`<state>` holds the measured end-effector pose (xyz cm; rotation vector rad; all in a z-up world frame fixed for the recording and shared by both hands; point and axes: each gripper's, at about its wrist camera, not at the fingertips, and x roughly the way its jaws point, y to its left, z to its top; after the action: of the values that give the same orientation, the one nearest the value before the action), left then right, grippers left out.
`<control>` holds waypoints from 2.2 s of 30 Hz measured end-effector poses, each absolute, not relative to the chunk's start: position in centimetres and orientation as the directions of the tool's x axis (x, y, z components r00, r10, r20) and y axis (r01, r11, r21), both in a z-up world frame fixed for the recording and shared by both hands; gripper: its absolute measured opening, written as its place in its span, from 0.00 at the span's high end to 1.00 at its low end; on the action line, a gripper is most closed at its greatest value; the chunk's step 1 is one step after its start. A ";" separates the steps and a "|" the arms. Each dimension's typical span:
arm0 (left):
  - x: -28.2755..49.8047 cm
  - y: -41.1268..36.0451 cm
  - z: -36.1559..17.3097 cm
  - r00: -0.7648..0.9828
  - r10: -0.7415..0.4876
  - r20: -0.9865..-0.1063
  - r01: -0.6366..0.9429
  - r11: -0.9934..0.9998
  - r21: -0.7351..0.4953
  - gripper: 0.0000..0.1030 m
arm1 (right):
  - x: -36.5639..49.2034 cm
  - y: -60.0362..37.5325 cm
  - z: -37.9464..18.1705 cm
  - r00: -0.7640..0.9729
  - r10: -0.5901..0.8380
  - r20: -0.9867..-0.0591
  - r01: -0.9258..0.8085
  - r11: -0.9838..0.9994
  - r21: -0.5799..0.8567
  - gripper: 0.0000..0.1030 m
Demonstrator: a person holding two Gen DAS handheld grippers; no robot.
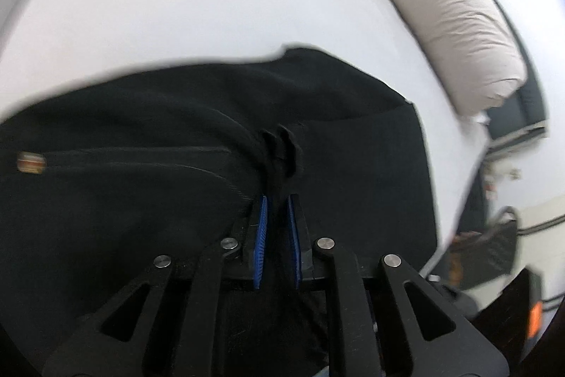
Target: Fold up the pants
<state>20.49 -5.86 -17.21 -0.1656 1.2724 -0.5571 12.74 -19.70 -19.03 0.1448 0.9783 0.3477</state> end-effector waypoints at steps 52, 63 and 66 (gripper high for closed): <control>15.0 -11.9 -18.3 0.356 -0.230 -0.906 0.427 0.902 -0.060 0.89 | 10.7 -41.4 -20.6 0.540 0.656 -0.527 0.083 0.582 0.809 0.81; 12.8 -2.2 -17.2 0.398 -0.049 -0.916 0.234 0.971 0.050 0.89 | 16.9 -34.9 -28.0 0.435 0.753 -0.493 0.161 0.474 0.866 0.75; 12.4 -0.3 -17.1 0.399 -0.038 -0.916 0.200 0.979 0.047 0.89 | 14.9 -32.8 -27.3 0.424 0.745 -0.515 0.139 0.508 0.850 0.74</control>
<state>12.39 -0.29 -17.10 0.1584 1.1519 -0.1513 14.93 -32.75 -27.28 0.9936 1.0924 0.4696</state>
